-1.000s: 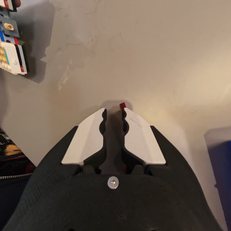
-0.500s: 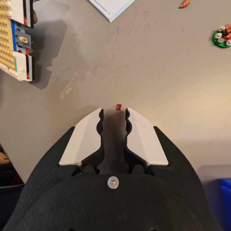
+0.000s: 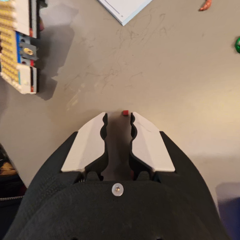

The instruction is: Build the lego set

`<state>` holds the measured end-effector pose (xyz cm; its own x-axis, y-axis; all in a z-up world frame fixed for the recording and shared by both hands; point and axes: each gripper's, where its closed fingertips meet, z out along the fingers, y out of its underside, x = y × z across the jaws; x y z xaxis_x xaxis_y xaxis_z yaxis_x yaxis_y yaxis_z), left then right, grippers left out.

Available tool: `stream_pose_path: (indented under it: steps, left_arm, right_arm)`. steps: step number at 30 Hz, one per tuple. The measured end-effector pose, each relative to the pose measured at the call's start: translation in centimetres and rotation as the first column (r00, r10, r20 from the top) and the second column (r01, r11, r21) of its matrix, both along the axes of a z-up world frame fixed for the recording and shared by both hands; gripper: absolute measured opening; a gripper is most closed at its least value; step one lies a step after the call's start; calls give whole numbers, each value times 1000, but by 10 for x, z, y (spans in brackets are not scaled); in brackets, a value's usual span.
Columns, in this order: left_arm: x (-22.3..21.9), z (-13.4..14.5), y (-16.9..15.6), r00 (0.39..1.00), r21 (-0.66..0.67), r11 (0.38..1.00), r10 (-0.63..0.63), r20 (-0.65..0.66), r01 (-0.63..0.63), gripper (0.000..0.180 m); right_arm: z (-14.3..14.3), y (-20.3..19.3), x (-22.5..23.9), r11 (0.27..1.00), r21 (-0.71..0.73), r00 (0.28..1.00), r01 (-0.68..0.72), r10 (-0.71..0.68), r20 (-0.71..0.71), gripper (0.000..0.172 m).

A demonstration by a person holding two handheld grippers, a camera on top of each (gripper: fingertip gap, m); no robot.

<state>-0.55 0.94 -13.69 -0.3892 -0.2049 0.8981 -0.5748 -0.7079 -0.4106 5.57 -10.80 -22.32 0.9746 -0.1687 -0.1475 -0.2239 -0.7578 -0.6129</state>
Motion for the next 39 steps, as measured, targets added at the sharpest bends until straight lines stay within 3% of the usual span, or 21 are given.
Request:
stream_pose_path:
  steps: [17,22,25,29,33,36,39]
  left_arm:
    - [-5,3,-3,1000,-42,999,-17,3,17,55]
    - [-4,3,-3,1000,-47,999,-12,8,12,55]
    - [-4,10,-2,999,-77,997,7,51,-3,55]
    - [-9,24,-8,985,-133,990,76,157,-55,55]
    - [-18,35,-10,939,-113,969,242,245,-220,55]
    - [-24,43,-10,909,-124,952,304,285,-279,55]
    - [-30,45,-6,886,-124,936,351,303,-328,55]
  right_arm:
    - [-9,2,8,999,-50,1000,0,0,4,8]
    - [-4,5,10,1000,-21,1000,-3,3,-5,8]
    - [19,17,9,998,70,998,5,-1,-61,8]
    - [81,56,-13,961,272,976,-52,107,-188,8]
    - [142,96,-42,901,412,930,-137,260,-259,8]
    - [166,118,-70,870,440,884,-221,369,-286,8]
    - [171,133,-92,855,444,847,-268,428,-314,7]
